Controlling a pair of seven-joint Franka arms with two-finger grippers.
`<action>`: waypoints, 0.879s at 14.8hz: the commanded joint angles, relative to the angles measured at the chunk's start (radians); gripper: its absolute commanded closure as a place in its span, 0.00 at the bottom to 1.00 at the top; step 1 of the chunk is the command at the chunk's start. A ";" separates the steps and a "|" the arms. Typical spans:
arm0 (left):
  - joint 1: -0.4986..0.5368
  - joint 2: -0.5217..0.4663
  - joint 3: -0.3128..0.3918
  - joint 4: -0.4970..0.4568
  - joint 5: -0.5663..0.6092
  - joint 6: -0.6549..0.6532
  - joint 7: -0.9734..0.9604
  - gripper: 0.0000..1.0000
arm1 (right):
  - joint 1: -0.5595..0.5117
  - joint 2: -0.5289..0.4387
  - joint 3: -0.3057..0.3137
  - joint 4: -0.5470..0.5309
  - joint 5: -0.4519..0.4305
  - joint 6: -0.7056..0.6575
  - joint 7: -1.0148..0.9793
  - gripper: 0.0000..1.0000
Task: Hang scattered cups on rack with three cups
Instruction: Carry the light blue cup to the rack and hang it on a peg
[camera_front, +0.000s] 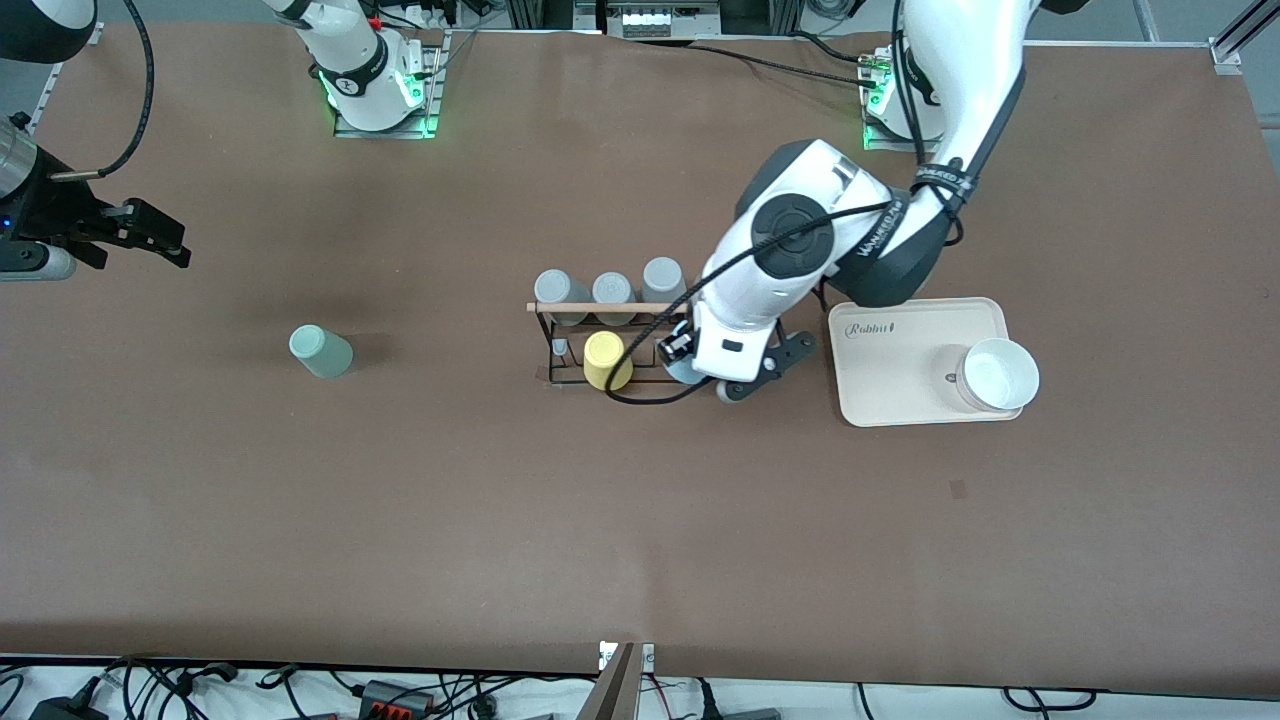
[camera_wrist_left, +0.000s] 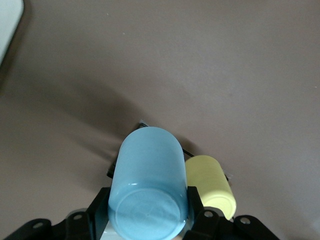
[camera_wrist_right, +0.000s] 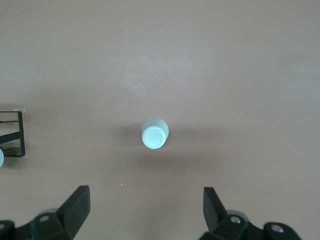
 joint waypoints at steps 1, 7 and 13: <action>-0.042 0.061 0.018 0.092 -0.001 -0.034 -0.044 0.60 | -0.014 0.001 0.008 0.008 0.004 -0.013 -0.017 0.00; -0.080 0.106 0.016 0.078 0.053 -0.031 -0.076 0.60 | -0.016 0.001 0.008 0.008 0.004 -0.012 -0.019 0.00; -0.079 0.106 0.018 -0.003 0.071 0.056 -0.066 0.60 | -0.017 0.002 0.006 0.008 0.004 -0.012 -0.019 0.00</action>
